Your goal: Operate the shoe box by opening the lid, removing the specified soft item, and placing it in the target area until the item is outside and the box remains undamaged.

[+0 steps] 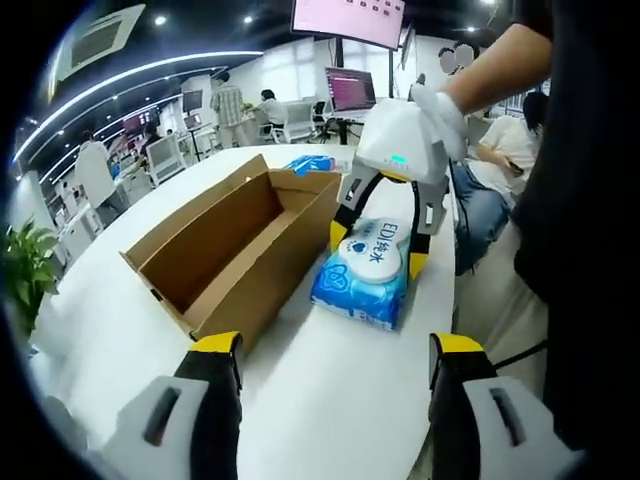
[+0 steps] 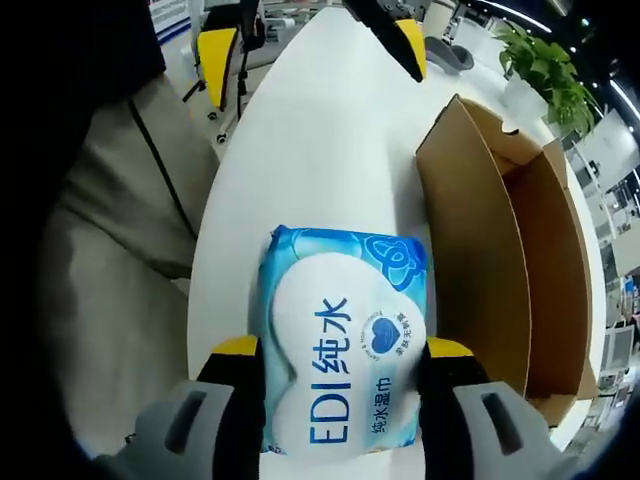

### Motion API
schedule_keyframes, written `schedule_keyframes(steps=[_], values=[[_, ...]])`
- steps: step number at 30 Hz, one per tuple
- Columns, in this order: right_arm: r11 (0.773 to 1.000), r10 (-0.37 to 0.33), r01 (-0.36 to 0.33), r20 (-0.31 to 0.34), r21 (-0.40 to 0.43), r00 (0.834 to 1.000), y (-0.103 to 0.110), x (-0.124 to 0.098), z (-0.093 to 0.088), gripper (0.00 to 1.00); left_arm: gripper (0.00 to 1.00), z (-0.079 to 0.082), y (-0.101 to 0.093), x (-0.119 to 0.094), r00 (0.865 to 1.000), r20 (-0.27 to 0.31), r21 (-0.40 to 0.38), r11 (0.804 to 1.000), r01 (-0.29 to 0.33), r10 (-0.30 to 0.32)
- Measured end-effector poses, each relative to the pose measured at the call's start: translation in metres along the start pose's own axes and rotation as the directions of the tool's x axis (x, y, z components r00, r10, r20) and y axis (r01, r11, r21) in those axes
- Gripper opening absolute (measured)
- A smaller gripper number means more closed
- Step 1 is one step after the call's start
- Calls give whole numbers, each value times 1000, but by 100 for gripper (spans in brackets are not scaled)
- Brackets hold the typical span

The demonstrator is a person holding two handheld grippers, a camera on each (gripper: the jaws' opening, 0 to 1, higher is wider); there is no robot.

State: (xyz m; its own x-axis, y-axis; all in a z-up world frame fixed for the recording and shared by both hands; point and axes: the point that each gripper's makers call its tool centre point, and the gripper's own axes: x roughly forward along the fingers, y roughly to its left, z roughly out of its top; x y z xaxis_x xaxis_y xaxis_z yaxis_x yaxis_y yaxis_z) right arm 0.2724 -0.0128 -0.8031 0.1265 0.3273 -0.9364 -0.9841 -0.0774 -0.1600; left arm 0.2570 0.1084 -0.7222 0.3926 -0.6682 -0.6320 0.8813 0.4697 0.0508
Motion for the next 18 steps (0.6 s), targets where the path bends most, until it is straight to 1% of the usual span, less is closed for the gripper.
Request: schedule_keyframes(steps=[7, 15, 18], values=[[1000, -1, 1, -3, 6, 1000, 2, -5, -13, 59, 77, 2, 4, 4, 1000, -4, -10, 1000, -12, 12], [1000, 2, -2, -5, 1, 1000, 4, -10, -27, 59, 75, 7, 19, 8, 998, 1, -8, 998, -66, 66], [1000, 3, -3, -5, 0, 1000, 4, -11, -32, 59, 75, 7, 20, 8, 998, -3, -5, 998, -62, 62]])
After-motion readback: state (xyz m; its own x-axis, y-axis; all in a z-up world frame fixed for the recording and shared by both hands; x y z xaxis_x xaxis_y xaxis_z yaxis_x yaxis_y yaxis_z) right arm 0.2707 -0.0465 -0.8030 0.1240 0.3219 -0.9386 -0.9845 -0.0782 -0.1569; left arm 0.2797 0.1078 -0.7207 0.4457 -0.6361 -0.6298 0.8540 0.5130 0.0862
